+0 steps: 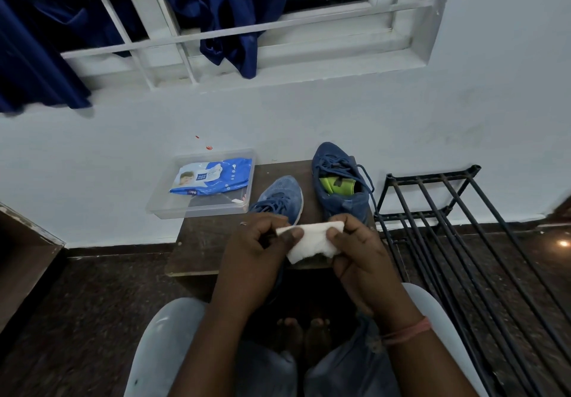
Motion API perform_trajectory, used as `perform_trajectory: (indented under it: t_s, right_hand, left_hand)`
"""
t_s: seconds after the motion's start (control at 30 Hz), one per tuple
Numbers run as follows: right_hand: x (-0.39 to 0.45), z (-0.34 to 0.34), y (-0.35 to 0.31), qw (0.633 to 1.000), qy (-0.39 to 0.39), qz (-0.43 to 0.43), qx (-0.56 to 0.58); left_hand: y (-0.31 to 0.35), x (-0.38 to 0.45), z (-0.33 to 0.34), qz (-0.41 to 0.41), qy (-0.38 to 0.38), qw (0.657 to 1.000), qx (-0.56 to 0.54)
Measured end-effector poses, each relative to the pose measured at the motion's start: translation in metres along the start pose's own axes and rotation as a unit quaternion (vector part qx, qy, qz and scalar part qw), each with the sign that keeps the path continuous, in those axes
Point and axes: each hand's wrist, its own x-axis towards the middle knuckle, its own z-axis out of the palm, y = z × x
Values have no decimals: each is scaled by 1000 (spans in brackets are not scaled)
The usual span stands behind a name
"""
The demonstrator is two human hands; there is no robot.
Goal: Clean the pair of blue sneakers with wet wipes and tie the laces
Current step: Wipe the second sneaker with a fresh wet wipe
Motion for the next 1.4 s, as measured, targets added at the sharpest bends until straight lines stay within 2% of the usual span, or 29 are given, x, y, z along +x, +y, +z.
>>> perform_trajectory:
  t_s: [0.07,0.13,0.2,0.27,0.33,0.43,0.53,0.67,0.73,0.8,0.97,1.03,1.1,1.23,1.33,1.4]
  right_hand:
    - [1,9,3,998,45,7,48]
    - [1,11,3,998,63,-6,-23]
    - [1,7,1,988,62,-30,-139]
    - [0,5,0,979,59,-42,-189]
    - [-1,8,-1,977,66,-48,-198]
    - [-2,8,-3,979,74,-32,-189]
    - [-1,5,-5,976,92,-16,-197]
    - [1,1,-2,955,197,-26,-221]
    - [0,2,3,932,229,-57,-274]
    - [-2,8,5,894,235,-109,-366]
    - [-7,26,5,778,206,-238,-543]
    - [-8,27,12,725,192,-268,-605]
    - [-8,26,17,693,179,-288,-636]
    - [-8,29,19,689,124,-293,-651]
    - [-10,32,20,718,89,-268,-636]
    - [-11,30,21,752,47,-245,-610]
  left_hand:
    - [5,-4,6,-92,-27,985,-143]
    - [7,-7,13,-157,-14,957,-243]
    - [6,-7,18,-169,28,958,-230]
    - [3,-8,19,-159,61,961,-217]
    - [2,-6,18,-162,41,964,-207]
    - [4,-7,19,-188,-42,962,-192]
    - [4,-7,20,-205,-8,946,-251]
    - [-2,-5,19,-196,-7,955,-221]
    - [-2,-7,22,-187,-29,963,-192]
    - [0,-9,25,-182,-30,966,-182]
    - [2,-8,31,-125,41,984,-116]
    - [2,-8,33,-102,73,990,-72]
    - [-2,-7,34,-80,105,991,-17]
    - [2,-7,34,-68,118,990,-46]
    - [-1,-10,37,-76,96,991,-53]
    - [-4,-10,38,-107,103,977,-154]
